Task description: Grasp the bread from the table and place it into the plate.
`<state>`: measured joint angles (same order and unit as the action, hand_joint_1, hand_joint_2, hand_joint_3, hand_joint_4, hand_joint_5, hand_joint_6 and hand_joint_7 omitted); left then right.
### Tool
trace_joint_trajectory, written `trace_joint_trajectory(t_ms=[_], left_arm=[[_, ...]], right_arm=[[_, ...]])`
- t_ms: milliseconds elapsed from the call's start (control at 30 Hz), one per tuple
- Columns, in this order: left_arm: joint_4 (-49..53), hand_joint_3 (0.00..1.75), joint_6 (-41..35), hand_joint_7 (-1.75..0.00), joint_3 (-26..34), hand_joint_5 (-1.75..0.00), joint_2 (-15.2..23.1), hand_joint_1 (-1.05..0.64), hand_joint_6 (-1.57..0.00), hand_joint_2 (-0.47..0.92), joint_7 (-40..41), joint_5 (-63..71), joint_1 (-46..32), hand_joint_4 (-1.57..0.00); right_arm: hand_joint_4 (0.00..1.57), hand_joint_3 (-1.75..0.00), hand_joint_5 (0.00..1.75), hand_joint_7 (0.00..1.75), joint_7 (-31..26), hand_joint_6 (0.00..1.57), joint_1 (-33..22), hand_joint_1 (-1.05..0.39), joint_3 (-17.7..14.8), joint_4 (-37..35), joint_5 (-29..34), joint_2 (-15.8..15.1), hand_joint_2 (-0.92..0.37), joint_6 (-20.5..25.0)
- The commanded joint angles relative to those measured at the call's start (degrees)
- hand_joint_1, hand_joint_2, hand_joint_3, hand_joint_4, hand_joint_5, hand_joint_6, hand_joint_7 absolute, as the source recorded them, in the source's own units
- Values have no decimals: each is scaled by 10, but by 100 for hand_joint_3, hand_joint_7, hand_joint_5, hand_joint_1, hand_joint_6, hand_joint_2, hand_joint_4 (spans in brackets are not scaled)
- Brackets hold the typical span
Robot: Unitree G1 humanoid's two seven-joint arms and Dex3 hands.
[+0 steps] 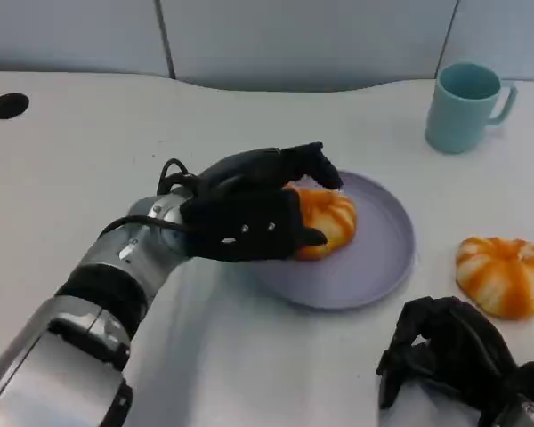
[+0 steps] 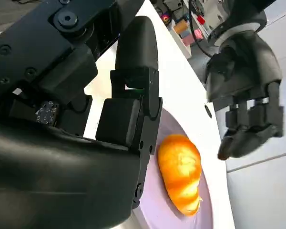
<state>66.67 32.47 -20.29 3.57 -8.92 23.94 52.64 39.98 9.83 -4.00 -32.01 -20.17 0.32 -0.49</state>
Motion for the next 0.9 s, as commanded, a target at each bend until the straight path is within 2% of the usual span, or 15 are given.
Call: trace_joint_trajectory(t_ms=[33,100,200,300,433,567,700,733,800,833,900], left_arm=[[-25,33,43,-90,58,-90,19,-74,-11,92,-13,-67,-43,0],[-42,33,61,-81,85,-105,21,-70,-17,92,-28,-103,-66,0],[-74,32,61,-70,120,-112,20,-69,-25,92,-58,-157,-98,-2],[-123,28,47,-60,161,-107,15,-67,-36,92,-97,-227,-142,-12],[-196,30,29,-47,199,-97,7,-66,-51,92,-149,-310,-204,-38],[-329,26,-106,-45,233,-99,-20,-64,-66,92,-229,-455,-286,-58],[-450,24,-239,-48,254,-107,-26,-61,-76,92,-240,-543,-360,-70],[-471,28,-256,-68,258,-128,-25,-62,-72,92,-240,-552,-375,-63],[-513,30,-282,-86,265,-142,-23,-62,-66,92,-239,-567,-411,-59],[-531,38,-290,-114,268,-158,-23,-61,-54,92,-238,-571,-428,-54],[-562,43,-302,-132,276,-168,-23,-60,-46,92,-242,-581,-461,-50]], right_arm=[[157,-1,74,52,0,157,-3,-105,-6,-25,7,-13,-52,-7],[157,-1,74,52,0,157,-1,-105,-7,-30,7,-13,-53,-12],[157,-1,73,51,4,157,2,-105,-8,-36,5,-14,-53,-16],[157,-1,72,49,15,157,8,-105,-12,-49,1,-16,-53,-21],[157,0,72,49,13,157,15,-105,-16,-60,3,-18,-52,-23],[157,0,73,51,16,157,18,-105,-18,-67,2,-17,-53,-26],[157,0,72,50,18,157,21,-105,-20,-71,2,-17,-52,-24],[157,0,71,50,18,157,22,-105,-20,-71,1,-17,-52,-24],[157,0,71,50,21,157,23,-105,-22,-73,0,-16,-52,-22],[157,0,71,49,22,157,24,-105,-23,-73,-1,-16,-51,-22],[157,0,71,48,22,157,25,-105,-23,-74,0,-16,-51,-21]])
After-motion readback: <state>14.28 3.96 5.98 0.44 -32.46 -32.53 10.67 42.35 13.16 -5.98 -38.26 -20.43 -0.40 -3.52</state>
